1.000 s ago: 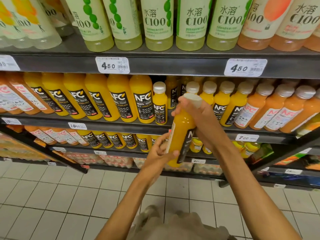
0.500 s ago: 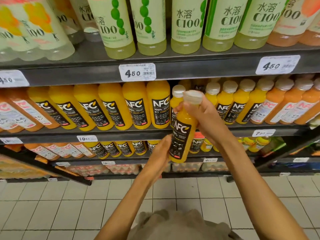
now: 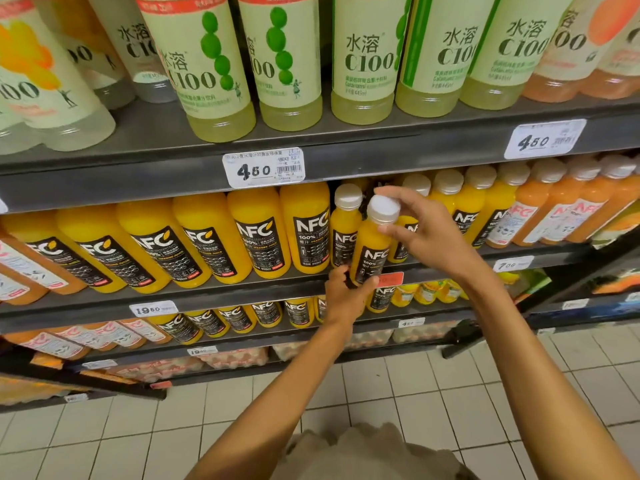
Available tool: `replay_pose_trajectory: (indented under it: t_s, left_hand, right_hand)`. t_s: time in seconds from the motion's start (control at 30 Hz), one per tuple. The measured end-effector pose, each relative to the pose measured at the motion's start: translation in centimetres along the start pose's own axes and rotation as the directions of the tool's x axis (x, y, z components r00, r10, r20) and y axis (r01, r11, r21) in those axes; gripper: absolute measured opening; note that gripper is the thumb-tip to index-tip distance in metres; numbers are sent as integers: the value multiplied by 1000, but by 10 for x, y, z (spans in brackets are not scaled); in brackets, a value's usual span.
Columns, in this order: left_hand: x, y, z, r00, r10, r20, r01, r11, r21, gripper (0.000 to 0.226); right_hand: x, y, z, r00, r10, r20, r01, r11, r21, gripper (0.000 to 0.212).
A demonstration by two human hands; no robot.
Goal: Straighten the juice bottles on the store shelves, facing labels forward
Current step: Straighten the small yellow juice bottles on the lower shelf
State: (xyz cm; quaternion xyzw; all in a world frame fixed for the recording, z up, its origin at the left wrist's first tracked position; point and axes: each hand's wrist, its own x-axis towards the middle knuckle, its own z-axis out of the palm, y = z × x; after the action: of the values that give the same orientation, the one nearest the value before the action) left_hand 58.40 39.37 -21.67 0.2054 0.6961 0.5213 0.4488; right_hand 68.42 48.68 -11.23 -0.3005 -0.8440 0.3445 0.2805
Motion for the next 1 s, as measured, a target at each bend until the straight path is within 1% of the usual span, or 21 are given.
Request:
replay_pose_trajectory:
  t_s: [0.07,0.1,0.13,0.17,0.2,0.23,0.33,0.43,0.47,0.57,0.6,0.67,0.7,0.77,0.8,0.83,0.9,0.97,1.0]
  left_hand:
    - [4,3,3,989,-139,56,145,982,-123,60]
    - [6,6,5,974,-203,103,220,954,-204,58]
    - [8,10,6,957,-242,162,280,920,-276,50]
    - [9,14,8,943,-253,215,314,889,-334,36]
    - [11,18,10,934,-252,253,337,856,-393,20]
    - [12,21,11,930,-251,270,351,826,-442,10]
    - [18,27,14,931,-260,258,364,740,-565,4]
    - [20,29,17,931,-275,242,366,676,-640,12]
    - [21,30,18,930,-287,231,367,661,-655,14]
    - [22,29,24,931,-299,209,358,638,-681,14]
    - [21,29,26,932,-300,203,354,632,-689,13]
    - [22,27,28,934,-301,192,344,620,-705,13]
    - [22,27,28,936,-297,190,339,615,-712,19]
    - [21,26,27,939,-284,194,333,609,-720,33]
    - [21,26,26,941,-272,200,329,611,-720,35]
    - [21,26,25,943,-258,209,327,617,-715,34]
    - [20,25,21,944,-245,219,328,645,-690,31]
    - [19,22,17,951,-236,202,311,709,-633,29]
    - [17,20,15,956,-232,181,294,745,-599,34]
  right_hand:
    - [3,5,0,999,-34,13,35,996,-88,53]
    - [4,7,1,999,-48,12,49,991,-123,52]
    - [5,10,1,998,-57,8,58,988,-146,51]
    - [7,12,1,998,-60,4,59,986,-157,49]
    - [8,13,1,998,-58,1,58,985,-165,49]
    - [9,14,2,998,-60,3,59,982,-179,48]
    - [11,17,5,993,-108,37,114,956,-271,47]
    - [10,16,7,984,-176,41,177,890,-421,46]
    - [10,15,7,978,-205,27,191,843,-503,45]
    - [13,13,5,957,-288,-14,183,642,-744,41]
    - [14,13,4,954,-300,-23,169,597,-784,39]
    - [16,11,3,955,-294,-31,143,552,-821,35]
    - [17,10,4,959,-282,-29,132,536,-834,32]
    - [19,5,7,969,-245,-29,109,532,-839,21]
    - [21,2,9,974,-226,-32,101,551,-828,18]
    - [23,-1,11,975,-220,-39,98,577,-811,21]
    - [30,-9,17,973,-228,-37,119,631,-767,34]
    - [38,-15,25,974,-225,14,162,655,-738,45]
    - [42,-17,29,978,-198,59,176,652,-737,48]
